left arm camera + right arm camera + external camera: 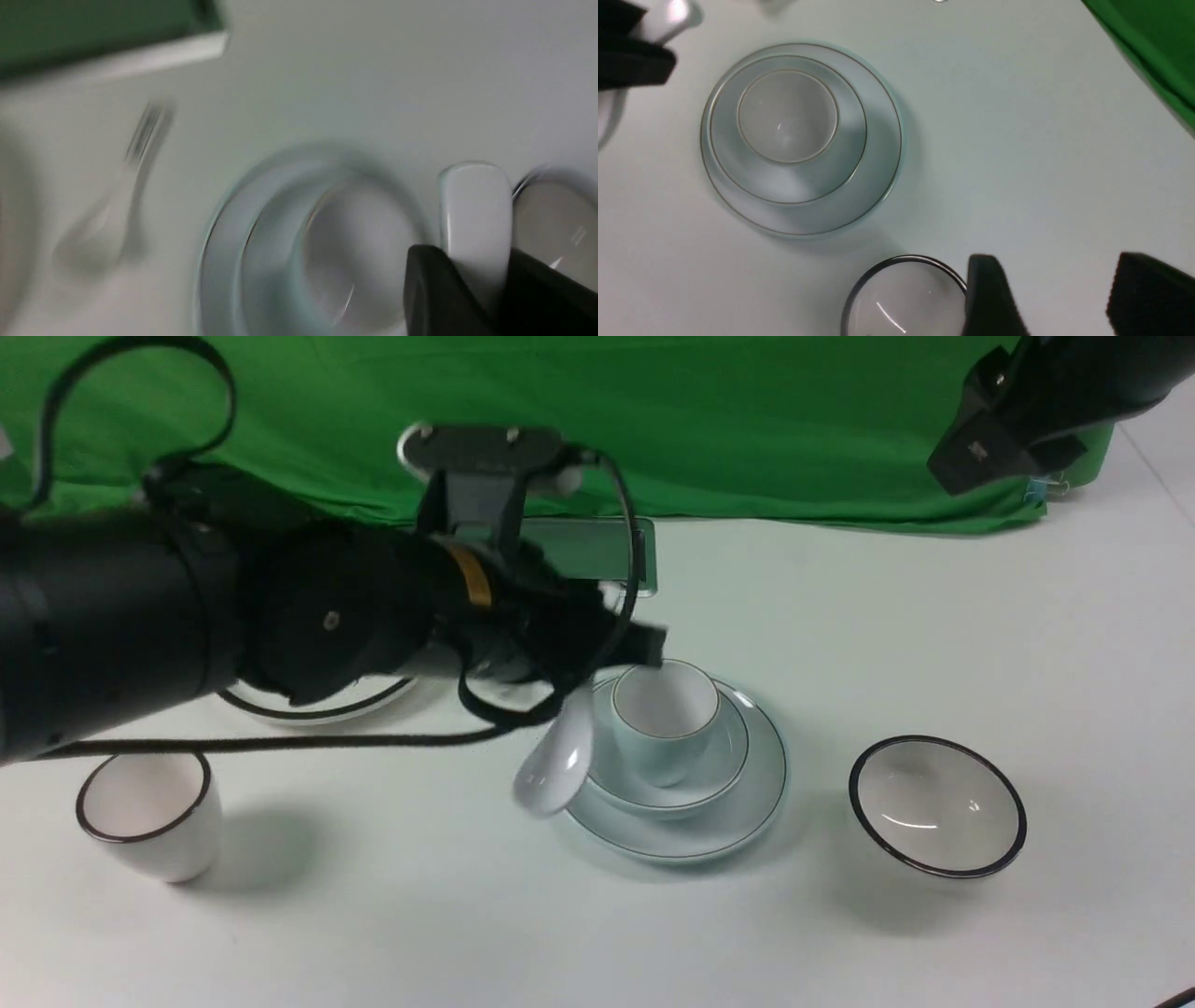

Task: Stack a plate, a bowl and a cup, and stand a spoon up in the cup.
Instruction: Use the left arm to put the blue soup spoon into the blue teacup in the middle

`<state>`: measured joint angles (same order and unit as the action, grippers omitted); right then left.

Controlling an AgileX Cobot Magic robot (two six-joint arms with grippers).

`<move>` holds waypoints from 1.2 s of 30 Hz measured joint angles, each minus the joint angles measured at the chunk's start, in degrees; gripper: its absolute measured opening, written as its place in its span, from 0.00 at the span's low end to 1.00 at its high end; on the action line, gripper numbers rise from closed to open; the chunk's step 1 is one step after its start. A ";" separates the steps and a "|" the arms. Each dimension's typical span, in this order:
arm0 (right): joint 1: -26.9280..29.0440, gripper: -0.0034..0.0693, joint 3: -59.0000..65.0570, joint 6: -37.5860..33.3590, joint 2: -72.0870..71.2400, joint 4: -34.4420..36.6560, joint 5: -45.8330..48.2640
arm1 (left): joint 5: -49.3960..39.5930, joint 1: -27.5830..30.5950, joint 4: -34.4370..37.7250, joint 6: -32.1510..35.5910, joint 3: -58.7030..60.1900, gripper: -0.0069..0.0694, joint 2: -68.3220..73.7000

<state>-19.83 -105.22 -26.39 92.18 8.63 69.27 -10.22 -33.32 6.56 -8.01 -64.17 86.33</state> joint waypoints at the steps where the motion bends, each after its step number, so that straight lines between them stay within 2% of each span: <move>1: 0.00 0.58 0.00 0.14 -0.39 0.00 0.00 | 5.22 -0.34 0.98 1.47 0.00 0.19 0.20; 4: 0.00 0.58 0.00 1.12 -2.45 0.00 0.00 | 17.76 -0.40 2.01 3.14 0.00 0.19 3.09; 5: 0.00 0.58 0.00 1.12 -2.63 0.00 0.00 | 17.76 -0.40 2.01 3.25 0.00 0.19 3.37; 6: 0.00 0.58 0.00 1.26 -4.21 0.00 0.00 | 22.90 -0.40 1.85 3.62 0.00 0.19 5.99; 9: 0.00 0.58 0.00 1.74 -6.48 0.00 0.31 | 31.17 -0.40 0.92 3.71 0.00 0.19 11.57; 12: 0.00 0.58 0.00 2.55 -8.27 0.00 0.39 | 36.78 -0.40 0.72 3.77 0.00 0.19 15.91; 14: 0.00 0.58 0.00 3.23 -9.35 0.00 0.44 | 38.99 -0.40 0.72 3.73 0.00 0.19 18.46; 22: 0.00 0.58 0.00 5.83 -11.42 0.00 0.44 | 37.92 -0.40 0.54 4.04 0.09 0.21 21.57; 24: 0.00 0.58 0.00 6.03 -11.61 0.00 0.44 | 36.57 -0.40 0.26 4.39 0.09 0.24 21.00; 30: 0.00 0.56 0.00 6.99 -14.36 0.00 0.44 | 15.61 -0.40 -3.44 6.70 0.09 0.47 11.30; 32: 0.00 0.53 0.00 7.13 -15.11 0.00 0.44 | 10.57 -0.40 -4.08 6.77 0.09 0.50 8.14; 34: 0.00 0.44 0.14 7.72 -16.62 0.00 0.44 | 0.32 -0.40 -5.37 6.83 0.09 0.53 1.72; 36: 0.00 0.34 1.22 8.49 -18.43 0.00 0.44 | -9.96 -0.40 -6.56 6.87 0.09 0.51 -3.73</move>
<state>-19.83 -104.00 -17.90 73.75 8.63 69.71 -20.17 -33.72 0.00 -1.14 -64.07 82.61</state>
